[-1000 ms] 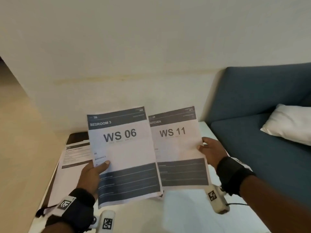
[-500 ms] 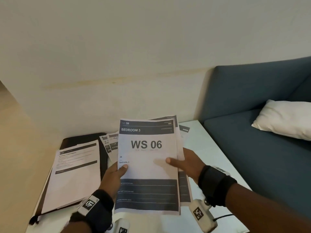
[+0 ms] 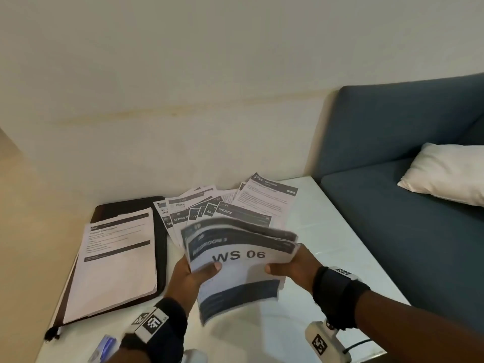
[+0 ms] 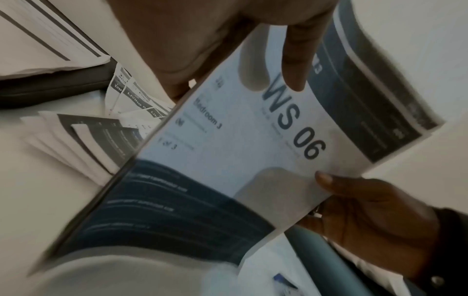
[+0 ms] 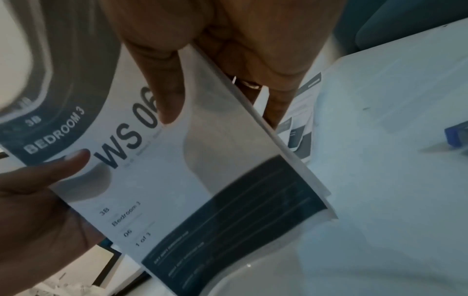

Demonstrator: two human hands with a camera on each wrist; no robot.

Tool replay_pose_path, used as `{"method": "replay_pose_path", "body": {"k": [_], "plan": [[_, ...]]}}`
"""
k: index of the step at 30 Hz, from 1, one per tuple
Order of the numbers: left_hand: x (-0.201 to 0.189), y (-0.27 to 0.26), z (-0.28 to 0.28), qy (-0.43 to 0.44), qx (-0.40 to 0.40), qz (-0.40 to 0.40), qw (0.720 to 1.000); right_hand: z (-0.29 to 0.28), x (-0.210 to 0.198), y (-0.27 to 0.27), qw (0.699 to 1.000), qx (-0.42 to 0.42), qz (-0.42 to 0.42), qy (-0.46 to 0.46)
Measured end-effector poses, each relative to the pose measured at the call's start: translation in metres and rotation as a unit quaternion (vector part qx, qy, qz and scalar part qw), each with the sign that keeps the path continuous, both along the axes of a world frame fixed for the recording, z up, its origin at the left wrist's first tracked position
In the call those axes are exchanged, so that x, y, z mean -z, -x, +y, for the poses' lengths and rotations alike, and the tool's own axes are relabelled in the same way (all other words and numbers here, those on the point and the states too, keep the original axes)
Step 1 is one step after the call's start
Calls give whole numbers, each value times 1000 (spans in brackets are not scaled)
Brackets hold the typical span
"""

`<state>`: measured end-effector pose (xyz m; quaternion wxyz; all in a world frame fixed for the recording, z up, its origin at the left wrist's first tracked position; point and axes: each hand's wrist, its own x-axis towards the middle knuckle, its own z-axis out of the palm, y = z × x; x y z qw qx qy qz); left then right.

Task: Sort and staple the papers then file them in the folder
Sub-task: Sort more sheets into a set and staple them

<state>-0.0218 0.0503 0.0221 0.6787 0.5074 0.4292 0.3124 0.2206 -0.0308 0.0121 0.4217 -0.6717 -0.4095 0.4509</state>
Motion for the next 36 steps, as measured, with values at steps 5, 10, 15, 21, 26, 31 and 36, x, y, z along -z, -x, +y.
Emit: {"method": "replay_pose_path", "body": {"k": [5,10,15,21,26,31,36], "plan": [[10,0,-1,-20,-2,29,999,-5,15,2,1000,-1,-29,11],[20,2,-6,-16,18,64,998,-6,29,4,997,-19,-70,25],[44,4,-19,-17,-7,123,992,-16,44,8,995,-43,-69,65],[21,-5,-6,-3,-134,55,989,9,25,19,997,-41,-52,37],[12,11,7,21,-118,64,991,33,16,40,997,-46,-39,58],[13,57,46,-38,-179,155,971,72,32,36,982,52,42,175],[13,93,78,-71,-260,193,944,96,83,26,913,85,-291,274]]}}
